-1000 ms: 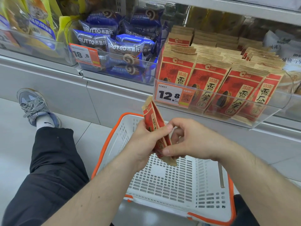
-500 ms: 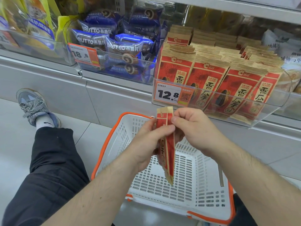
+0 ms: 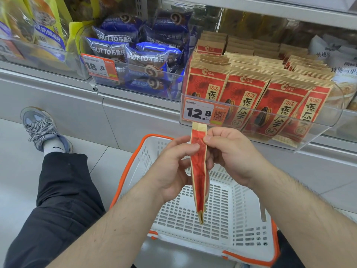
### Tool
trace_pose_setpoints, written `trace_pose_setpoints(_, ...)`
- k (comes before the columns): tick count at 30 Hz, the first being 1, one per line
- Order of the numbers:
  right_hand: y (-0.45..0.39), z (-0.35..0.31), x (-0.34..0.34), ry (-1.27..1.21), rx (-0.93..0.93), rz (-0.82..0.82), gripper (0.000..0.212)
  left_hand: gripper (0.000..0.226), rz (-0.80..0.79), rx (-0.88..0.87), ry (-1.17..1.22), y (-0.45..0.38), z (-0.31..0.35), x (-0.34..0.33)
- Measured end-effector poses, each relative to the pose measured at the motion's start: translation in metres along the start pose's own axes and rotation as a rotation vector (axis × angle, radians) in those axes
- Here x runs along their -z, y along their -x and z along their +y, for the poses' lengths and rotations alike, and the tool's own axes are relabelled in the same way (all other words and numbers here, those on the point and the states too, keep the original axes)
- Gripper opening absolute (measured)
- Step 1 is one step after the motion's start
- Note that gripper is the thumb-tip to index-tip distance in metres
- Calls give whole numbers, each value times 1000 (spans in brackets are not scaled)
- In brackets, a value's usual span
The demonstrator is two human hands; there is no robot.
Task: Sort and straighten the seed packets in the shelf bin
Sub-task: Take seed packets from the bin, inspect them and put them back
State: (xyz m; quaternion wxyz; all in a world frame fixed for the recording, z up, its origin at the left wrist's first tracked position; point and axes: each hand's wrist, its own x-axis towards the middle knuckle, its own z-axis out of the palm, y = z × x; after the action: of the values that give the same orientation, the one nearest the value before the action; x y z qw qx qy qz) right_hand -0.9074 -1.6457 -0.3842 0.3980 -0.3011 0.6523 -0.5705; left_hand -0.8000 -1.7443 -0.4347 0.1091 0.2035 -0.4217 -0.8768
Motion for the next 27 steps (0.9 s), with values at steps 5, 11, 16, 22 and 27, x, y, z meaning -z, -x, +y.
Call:
trace_pose_setpoints(5,2,-3,-2,182,16,71,24,77,200,39,-65,-1,1,0)
trace_pose_setpoints(11,10,-8,6,676,-183,-256,27,56,454,-2,32,-3,5,8)
trace_pose_setpoints(16,13,-10,3,788,-180,-368,28,60,512,-27,59,-2,5,10)
trace_pose_setpoints(22,12,-6,10,785,-145,-415,26,52,497,-18,80,1,6,7)
trace_pose_setpoints(27,10,-4,12,747,-136,-424,24,36,487,-13,53,1,7,4)
